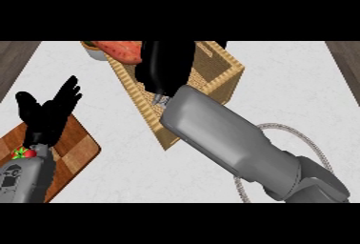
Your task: Pick the sweet potato from the placemat and place it in the basket
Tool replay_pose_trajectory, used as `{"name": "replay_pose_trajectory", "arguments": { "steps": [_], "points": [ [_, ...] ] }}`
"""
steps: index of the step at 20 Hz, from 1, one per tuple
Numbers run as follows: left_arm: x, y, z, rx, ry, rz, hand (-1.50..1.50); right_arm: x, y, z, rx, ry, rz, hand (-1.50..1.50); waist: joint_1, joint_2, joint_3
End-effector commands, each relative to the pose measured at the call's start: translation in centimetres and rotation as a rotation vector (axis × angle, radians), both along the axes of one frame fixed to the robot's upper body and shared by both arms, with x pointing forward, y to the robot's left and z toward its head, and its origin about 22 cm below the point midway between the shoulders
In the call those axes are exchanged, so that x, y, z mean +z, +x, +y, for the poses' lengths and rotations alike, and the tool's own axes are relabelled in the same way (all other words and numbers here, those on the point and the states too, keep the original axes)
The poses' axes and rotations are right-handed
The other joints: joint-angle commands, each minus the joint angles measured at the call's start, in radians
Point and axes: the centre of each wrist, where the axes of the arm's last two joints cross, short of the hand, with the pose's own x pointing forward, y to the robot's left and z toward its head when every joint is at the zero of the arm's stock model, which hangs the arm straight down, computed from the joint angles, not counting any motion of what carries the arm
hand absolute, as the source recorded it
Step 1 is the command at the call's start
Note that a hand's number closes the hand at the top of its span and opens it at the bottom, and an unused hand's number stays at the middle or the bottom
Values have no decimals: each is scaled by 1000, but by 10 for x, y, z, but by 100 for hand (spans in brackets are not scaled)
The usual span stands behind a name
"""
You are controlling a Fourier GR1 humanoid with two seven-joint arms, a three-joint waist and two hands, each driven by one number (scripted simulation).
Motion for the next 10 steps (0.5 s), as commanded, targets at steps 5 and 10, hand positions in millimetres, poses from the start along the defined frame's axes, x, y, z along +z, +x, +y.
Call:
{"name": "replay_pose_trajectory", "arguments": {
  "steps": [5,10],
  "points": [
    [-8,-6,0,6,-3,0,0,-48,16,-26,-232,212,94,-150,-3,4,0],
    [-8,-9,14,-7,-10,-16,0,-40,23,-26,-155,226,51,-150,5,6,0]
  ]
}}
